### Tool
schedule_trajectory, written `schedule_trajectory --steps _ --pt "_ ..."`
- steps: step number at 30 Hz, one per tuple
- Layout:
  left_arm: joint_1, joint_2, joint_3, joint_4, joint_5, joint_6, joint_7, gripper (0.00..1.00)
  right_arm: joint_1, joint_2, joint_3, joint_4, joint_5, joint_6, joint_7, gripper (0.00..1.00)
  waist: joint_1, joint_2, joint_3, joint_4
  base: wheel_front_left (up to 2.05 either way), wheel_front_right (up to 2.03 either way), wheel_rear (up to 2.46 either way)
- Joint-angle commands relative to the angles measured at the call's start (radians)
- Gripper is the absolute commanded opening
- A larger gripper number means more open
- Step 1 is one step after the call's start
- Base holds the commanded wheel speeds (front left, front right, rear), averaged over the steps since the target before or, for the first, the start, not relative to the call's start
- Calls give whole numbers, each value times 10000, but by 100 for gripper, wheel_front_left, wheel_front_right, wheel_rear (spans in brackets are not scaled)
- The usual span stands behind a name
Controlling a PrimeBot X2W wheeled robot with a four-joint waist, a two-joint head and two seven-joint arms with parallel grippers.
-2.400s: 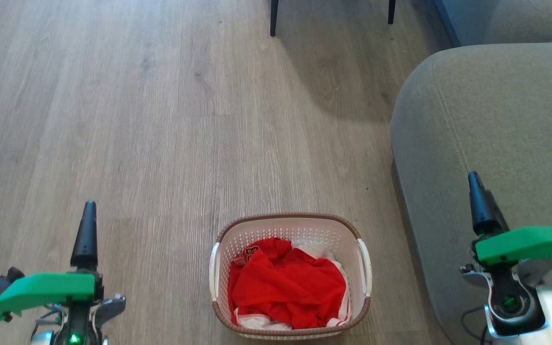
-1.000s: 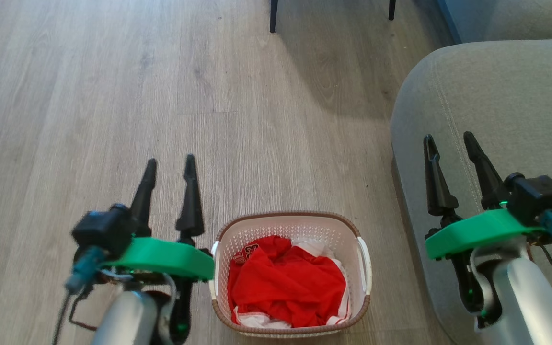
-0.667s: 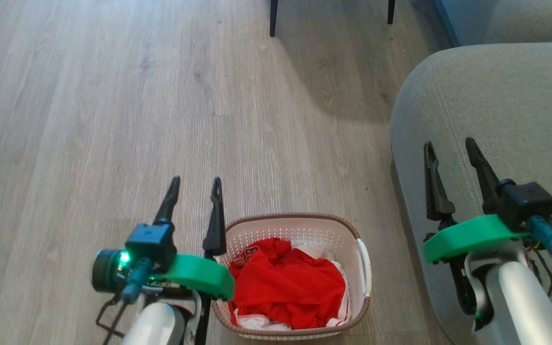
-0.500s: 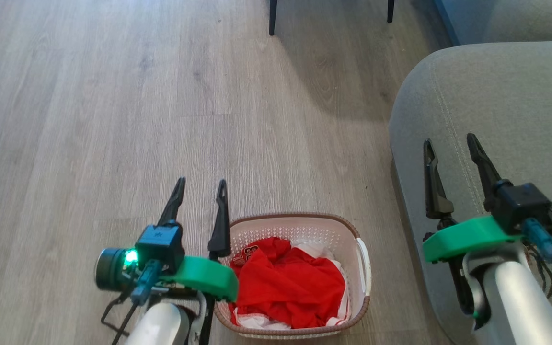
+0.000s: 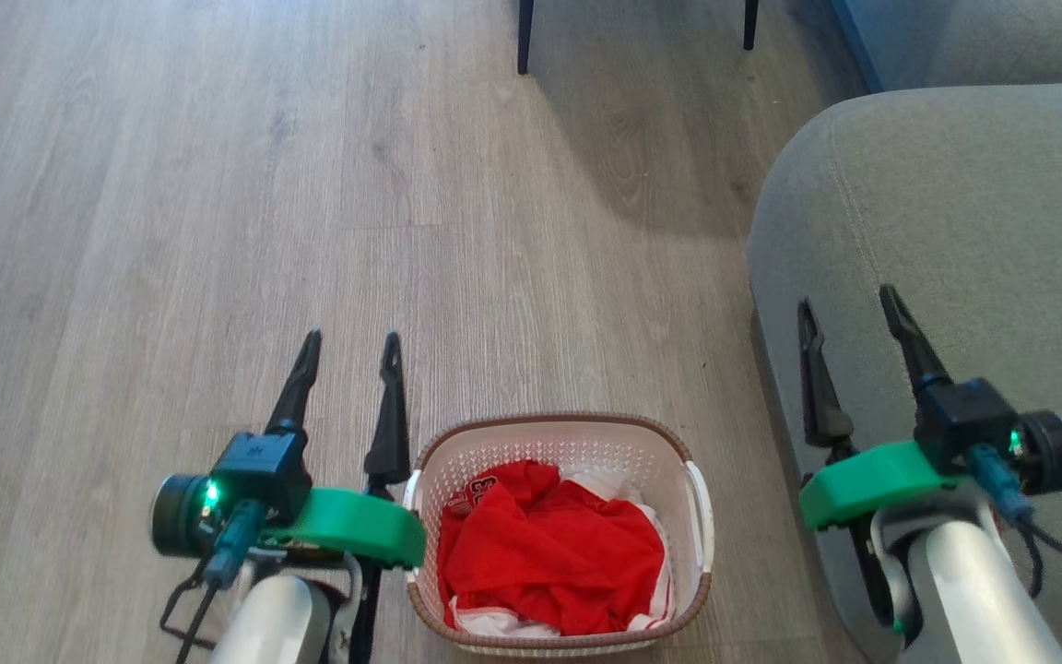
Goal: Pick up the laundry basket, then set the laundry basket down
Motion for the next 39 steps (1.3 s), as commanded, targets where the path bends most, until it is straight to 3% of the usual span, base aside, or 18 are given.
schedule_trajectory --steps 1,4,10,15,30,39 --pt "-298 -44 402 -226 297 -62 -133 100 -149 79 170 -239 -250 70 -143 100 0 -1 -8 -3 0 0 0" --pt "-270 -81 594 -6 723 -158 -212 100 -119 101 173 99 -277 71 -222 100 0 -1 -17 0 0 0 0" --pt "-162 -91 543 684 485 -246 -212 100 -120 125 183 794 64 71 -222 100 0 -1 -21 -21 0 0 0" --pt "-194 -93 456 1728 611 31 -212 100 -167 132 381 1234 216 71 -222 100 0 -1 -37 -47 0 0 0" --pt "-188 -94 638 1920 -497 -267 -212 100 -296 138 524 1650 290 71 -222 100 0 -1 -12 -98 0 0 0" --pt "-173 -94 662 1949 -576 -339 -212 100 -281 140 512 1679 298 71 -222 100 0 -1 -13 -93 0 0 0"
